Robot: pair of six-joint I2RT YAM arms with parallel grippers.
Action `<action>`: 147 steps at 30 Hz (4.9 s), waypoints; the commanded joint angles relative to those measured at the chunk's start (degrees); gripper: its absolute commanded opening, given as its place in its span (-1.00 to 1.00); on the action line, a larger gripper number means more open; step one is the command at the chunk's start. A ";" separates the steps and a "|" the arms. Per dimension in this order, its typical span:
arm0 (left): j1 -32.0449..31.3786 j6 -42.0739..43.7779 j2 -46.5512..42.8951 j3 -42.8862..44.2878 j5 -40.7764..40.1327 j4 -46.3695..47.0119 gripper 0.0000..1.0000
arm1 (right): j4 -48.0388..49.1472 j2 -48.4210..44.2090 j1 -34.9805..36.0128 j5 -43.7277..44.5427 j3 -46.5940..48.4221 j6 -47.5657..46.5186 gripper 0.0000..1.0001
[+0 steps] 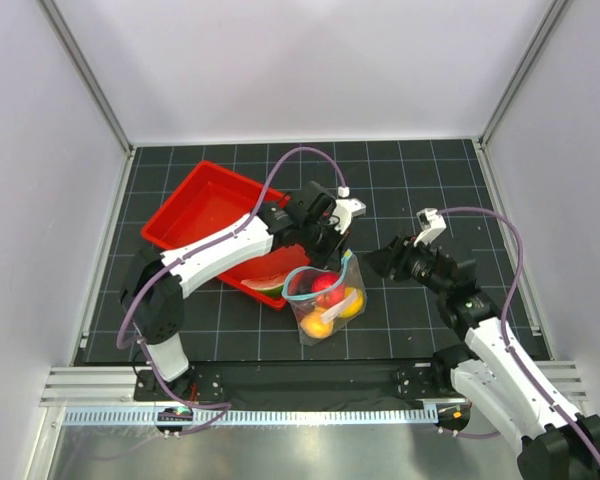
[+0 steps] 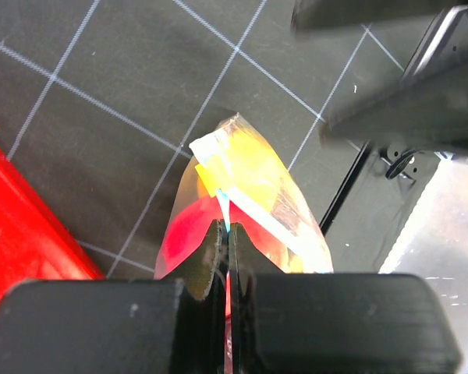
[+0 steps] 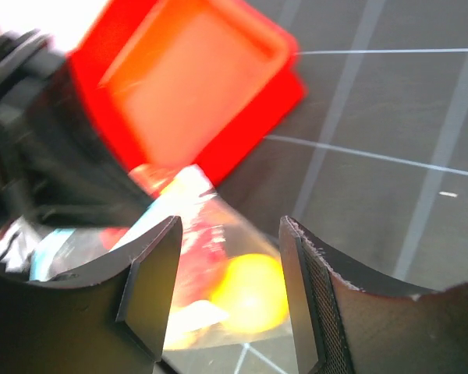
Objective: Place the food in the zip-top bag and seal the zipper
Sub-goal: Zip the zipper food storage bag at the center of the board.
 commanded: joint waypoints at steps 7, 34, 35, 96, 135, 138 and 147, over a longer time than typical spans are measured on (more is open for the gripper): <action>-1.72 5.37 -6.20 -3.93 5.03 9.55 -0.99 | 16.36 -4.32 -0.34 -11.74 -4.67 1.47 0.08; -2.34 10.47 -13.15 -7.28 19.79 11.40 -0.99 | 25.41 -11.70 -0.25 -15.16 -12.67 4.29 0.21; -2.34 10.47 -12.89 -6.84 20.49 10.96 -1.00 | 25.67 -11.88 -0.34 -15.34 -12.67 4.29 0.13; -5.59 2.12 1.36 13.29 2.13 0.86 -0.41 | 16.89 -17.77 -0.34 -9.80 -13.99 4.11 -0.98; -7.08 14.42 0.57 19.80 4.50 -13.91 -0.99 | 18.64 -21.81 -0.43 -10.32 -14.87 2.09 0.09; -7.08 15.65 -0.14 19.97 5.37 -14.62 -1.00 | 20.92 -21.99 -0.34 -11.64 -15.22 2.00 0.16; -7.08 17.85 0.21 21.20 6.08 -18.13 -1.00 | 26.54 -18.38 -0.25 -16.56 -15.40 1.65 0.16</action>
